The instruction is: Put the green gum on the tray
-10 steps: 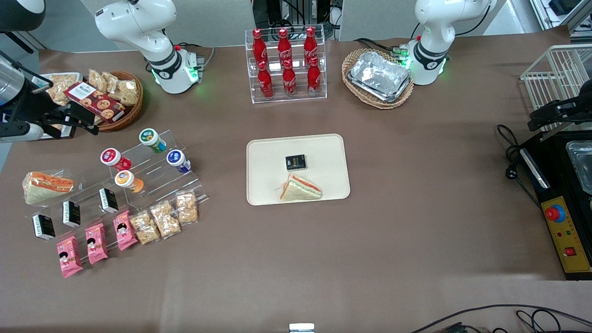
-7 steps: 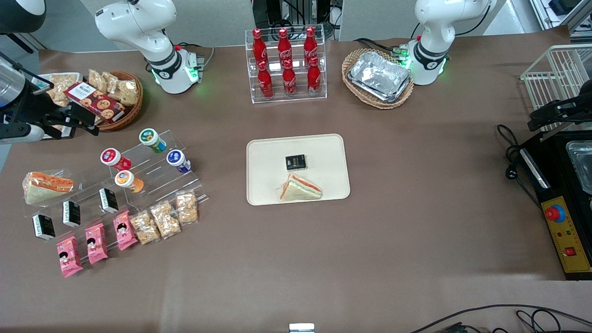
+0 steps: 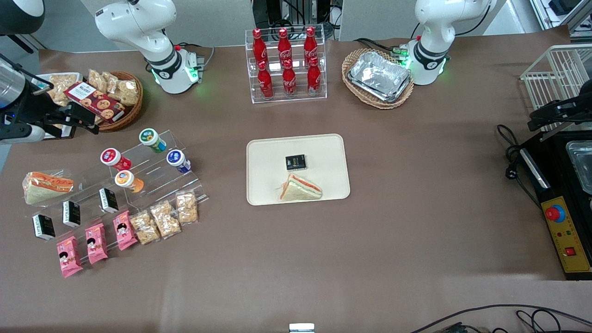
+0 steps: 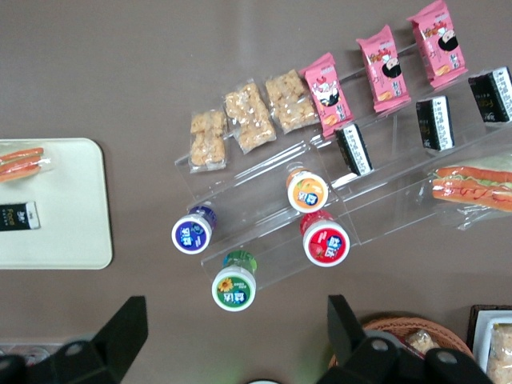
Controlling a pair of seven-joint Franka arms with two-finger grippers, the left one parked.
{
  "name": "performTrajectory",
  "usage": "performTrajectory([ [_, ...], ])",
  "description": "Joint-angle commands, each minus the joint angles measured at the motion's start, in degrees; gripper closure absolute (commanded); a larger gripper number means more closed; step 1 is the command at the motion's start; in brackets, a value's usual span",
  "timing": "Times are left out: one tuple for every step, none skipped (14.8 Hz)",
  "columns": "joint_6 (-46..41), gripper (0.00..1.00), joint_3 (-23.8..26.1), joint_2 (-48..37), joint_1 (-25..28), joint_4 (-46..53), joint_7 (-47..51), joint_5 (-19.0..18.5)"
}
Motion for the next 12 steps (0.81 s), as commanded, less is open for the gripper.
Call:
performTrajectory([
  [-1.39, 0.00, -0.02, 0.04, 0.61, -0.65, 0.52, -0.27],
  [-1.22, 0.00, 0.07, -0.40, 0.61, -1.70, 0.61, -0.18],
  [-0.87, 0.00, 0.16, -1.36, 1.22, -3.45, 1.92, -0.01],
  [0.27, 0.00, 0.16, -2.85, 2.27, -5.90, 4.36, 0.08],
  [2.45, 0.00, 0.33, -4.60, 2.80, -8.80, 6.22, -0.01],
  [4.47, 0.00, 1.20, -6.10, 2.72, -11.44, 6.58, -0.01],
  [5.97, 0.00, 1.91, -7.16, 2.63, -13.55, 6.67, -0.09],
  [6.95, 0.00, 2.00, -7.86, 2.63, -15.31, 6.67, -0.09],
  [8.00, 0.00, 2.00, -8.39, 2.72, -16.90, 6.67, -0.18],
  [9.23, 0.00, 2.09, -8.83, 2.72, -18.74, 6.67, -0.27],
  [10.55, 0.00, 2.09, -9.27, 2.81, -20.59, 6.67, -0.44],
  [12.13, 0.00, 2.09, -9.89, 2.72, -22.52, 6.59, -0.62],
])
